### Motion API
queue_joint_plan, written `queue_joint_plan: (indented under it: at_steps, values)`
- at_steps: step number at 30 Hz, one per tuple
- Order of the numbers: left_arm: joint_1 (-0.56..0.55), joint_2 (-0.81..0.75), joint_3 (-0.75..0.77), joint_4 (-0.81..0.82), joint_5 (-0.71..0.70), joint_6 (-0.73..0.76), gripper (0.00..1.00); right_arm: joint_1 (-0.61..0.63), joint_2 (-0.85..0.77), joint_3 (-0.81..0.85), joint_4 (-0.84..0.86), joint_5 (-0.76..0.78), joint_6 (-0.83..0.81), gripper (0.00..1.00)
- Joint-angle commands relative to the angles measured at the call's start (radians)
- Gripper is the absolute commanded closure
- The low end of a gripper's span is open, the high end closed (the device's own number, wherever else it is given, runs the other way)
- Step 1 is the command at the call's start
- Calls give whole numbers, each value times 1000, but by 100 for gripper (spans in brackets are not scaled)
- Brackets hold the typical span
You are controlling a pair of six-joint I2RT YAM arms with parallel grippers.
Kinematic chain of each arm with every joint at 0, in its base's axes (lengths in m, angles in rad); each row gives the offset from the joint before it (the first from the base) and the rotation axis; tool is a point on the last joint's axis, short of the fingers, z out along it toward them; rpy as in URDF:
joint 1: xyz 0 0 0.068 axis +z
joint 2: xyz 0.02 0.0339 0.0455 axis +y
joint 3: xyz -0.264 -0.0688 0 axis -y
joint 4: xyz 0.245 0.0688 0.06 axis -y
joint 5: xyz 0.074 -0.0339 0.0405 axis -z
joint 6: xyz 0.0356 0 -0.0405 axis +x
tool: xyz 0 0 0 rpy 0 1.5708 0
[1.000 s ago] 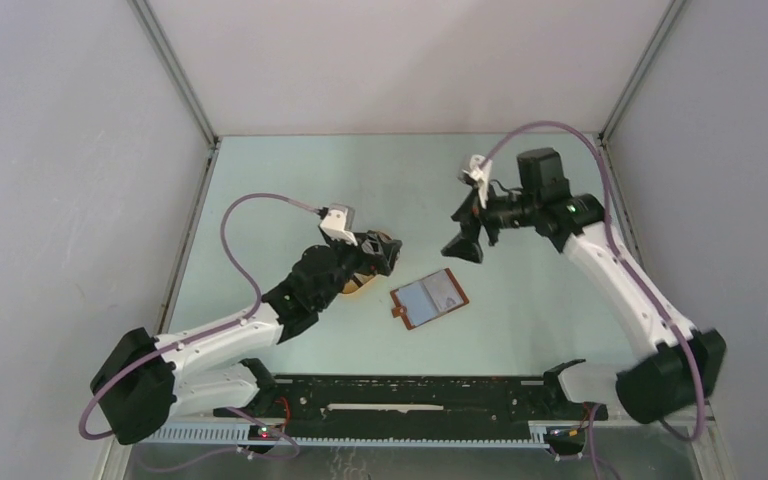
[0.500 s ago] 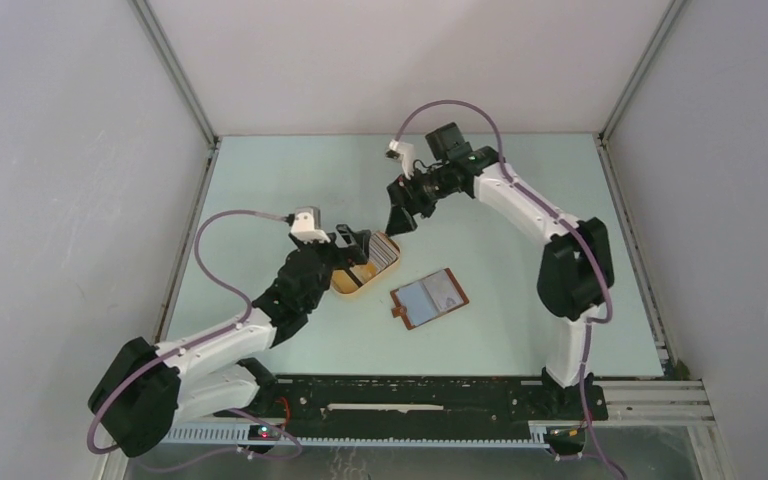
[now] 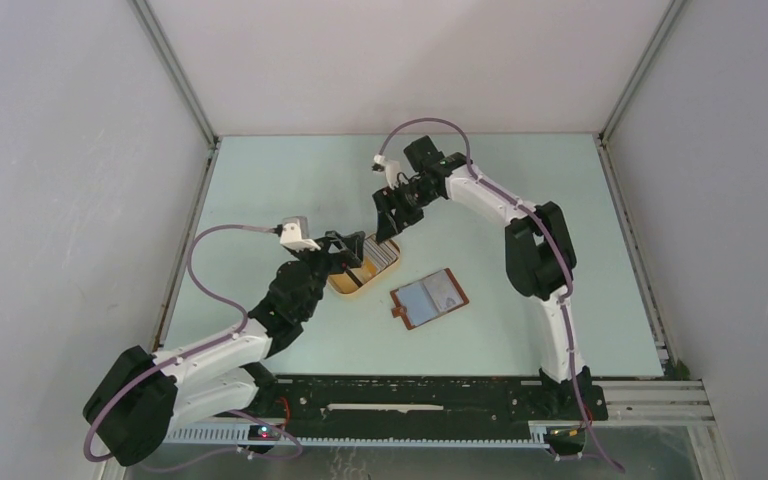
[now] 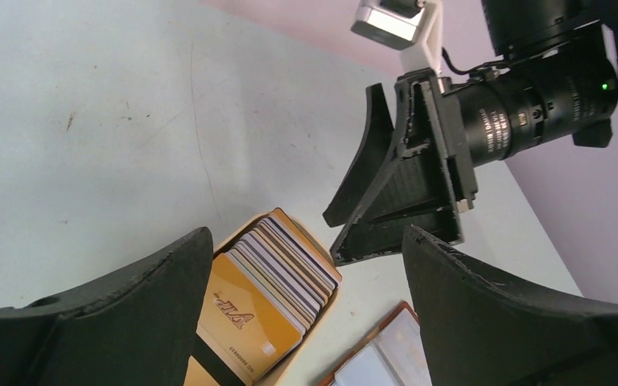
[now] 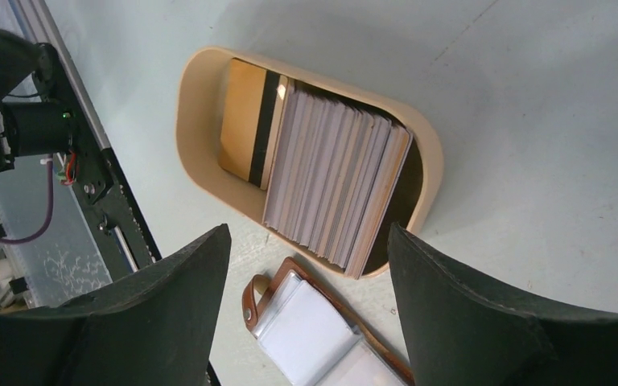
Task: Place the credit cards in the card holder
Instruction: Pick up the credit card from the storage box.
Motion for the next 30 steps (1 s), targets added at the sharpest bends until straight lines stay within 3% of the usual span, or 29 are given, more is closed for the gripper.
queue_joint_plan:
  at_steps: [1, 30]
  values:
    - [5, -12, -21, 56, -8, -7, 8, 6, 25, 56, -11, 18, 36, 20]
    - [5, -20, -35, 70, 2, -8, 8, 38, 100, 69, -36, 23, 53, 27]
